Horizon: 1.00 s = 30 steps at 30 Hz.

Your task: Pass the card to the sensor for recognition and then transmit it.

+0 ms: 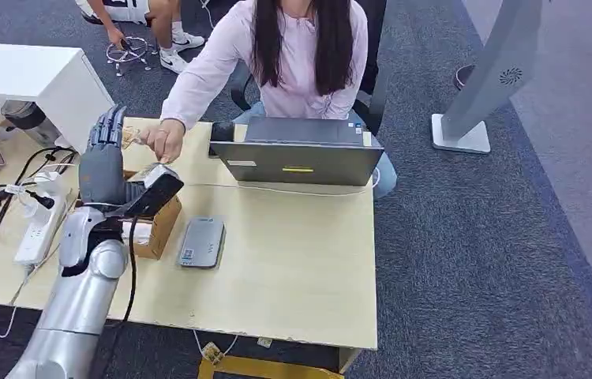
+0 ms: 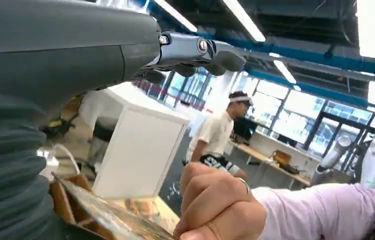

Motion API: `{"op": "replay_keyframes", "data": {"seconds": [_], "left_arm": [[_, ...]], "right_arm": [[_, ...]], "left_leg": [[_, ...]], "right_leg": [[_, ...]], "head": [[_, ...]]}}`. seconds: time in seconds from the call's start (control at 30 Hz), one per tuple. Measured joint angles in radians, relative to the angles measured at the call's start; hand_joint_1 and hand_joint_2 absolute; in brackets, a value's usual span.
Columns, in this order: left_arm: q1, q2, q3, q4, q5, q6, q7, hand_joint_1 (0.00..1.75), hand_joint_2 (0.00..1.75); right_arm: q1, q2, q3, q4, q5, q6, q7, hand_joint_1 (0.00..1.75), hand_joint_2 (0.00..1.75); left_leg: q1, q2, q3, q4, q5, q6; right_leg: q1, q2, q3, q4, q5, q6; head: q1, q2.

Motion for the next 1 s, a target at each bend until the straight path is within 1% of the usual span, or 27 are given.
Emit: {"op": "replay_keyframes", "data": {"seconds": [0.07,0.1,0.17,0.23,0.27,0.57,0.73,0.87,1.0], "left_arm": [[-0.023,0.019,-0.022,0.023,-0.050,0.030,0.026,0.00,1.75],[-0.033,0.026,-0.029,0.034,-0.072,0.044,0.039,1.27,1.75],[-0.053,0.042,-0.047,0.056,-0.121,0.077,0.066,1.27,1.75],[-0.064,0.054,-0.060,0.070,-0.146,0.100,0.081,1.27,1.75],[-0.066,0.058,-0.062,0.072,-0.151,0.106,0.084,1.75,1.75],[-0.073,0.077,-0.075,0.090,-0.143,0.111,0.082,1.75,1.75],[-0.069,0.081,-0.080,0.091,-0.128,0.116,0.066,1.75,1.75],[-0.045,0.079,-0.089,0.090,-0.109,0.116,0.048,1.75,1.75],[-0.003,0.064,-0.109,0.090,-0.104,0.106,0.038,1.75,1.75]], "right_arm": [[0.000,-0.002,0.002,0.000,0.011,0.002,0.000,0.00,1.75],[0.000,-0.003,0.004,0.000,0.014,0.004,0.000,0.00,0.00],[-0.001,-0.005,0.006,0.000,0.026,0.011,-0.002,0.00,0.00],[-0.001,-0.006,0.006,0.000,0.034,0.014,-0.006,0.00,0.00],[-0.001,-0.006,0.006,0.000,0.037,0.016,-0.008,0.00,0.00],[-0.002,-0.006,0.006,0.000,0.045,0.017,-0.010,0.00,0.00],[-0.002,-0.006,0.006,0.001,0.050,0.018,-0.010,0.00,0.00],[-0.002,-0.006,0.006,0.001,0.056,0.018,-0.010,0.00,0.00],[-0.002,-0.006,0.006,0.002,0.066,0.018,-0.009,0.00,0.00]], "left_leg": [[0.000,0.000,0.000,0.000,0.000,0.000],[0.000,0.000,0.000,0.000,0.000,0.000],[0.000,0.000,0.000,0.000,0.000,0.000],[0.000,0.000,0.000,0.000,0.000,0.000],[0.000,0.000,0.000,0.000,0.000,0.000],[0.000,0.000,0.000,0.000,0.000,0.000],[0.000,0.000,0.000,0.000,0.000,0.000],[0.000,0.000,0.000,0.000,0.000,0.000],[0.000,0.000,0.000,0.000,0.000,0.000]], "right_leg": [[0.000,0.000,0.000,0.000,0.000,-0.001],[0.000,0.000,0.000,0.000,0.000,-0.001],[0.000,0.000,0.000,0.000,0.000,-0.001],[0.000,0.000,0.000,0.000,0.000,-0.001],[0.000,0.000,0.000,0.000,0.000,-0.001],[0.000,0.000,0.000,0.000,0.000,-0.001],[0.000,0.000,0.000,0.000,0.000,-0.001],[0.000,0.000,0.000,0.000,0.000,-0.001],[0.000,0.000,0.000,0.000,0.000,-0.001]], "head": [[0.000,0.000],[0.000,0.000],[0.000,0.000],[0.000,0.000],[0.000,0.000],[0.000,0.000],[0.000,0.000],[0.000,0.000],[0.000,0.000]]}}
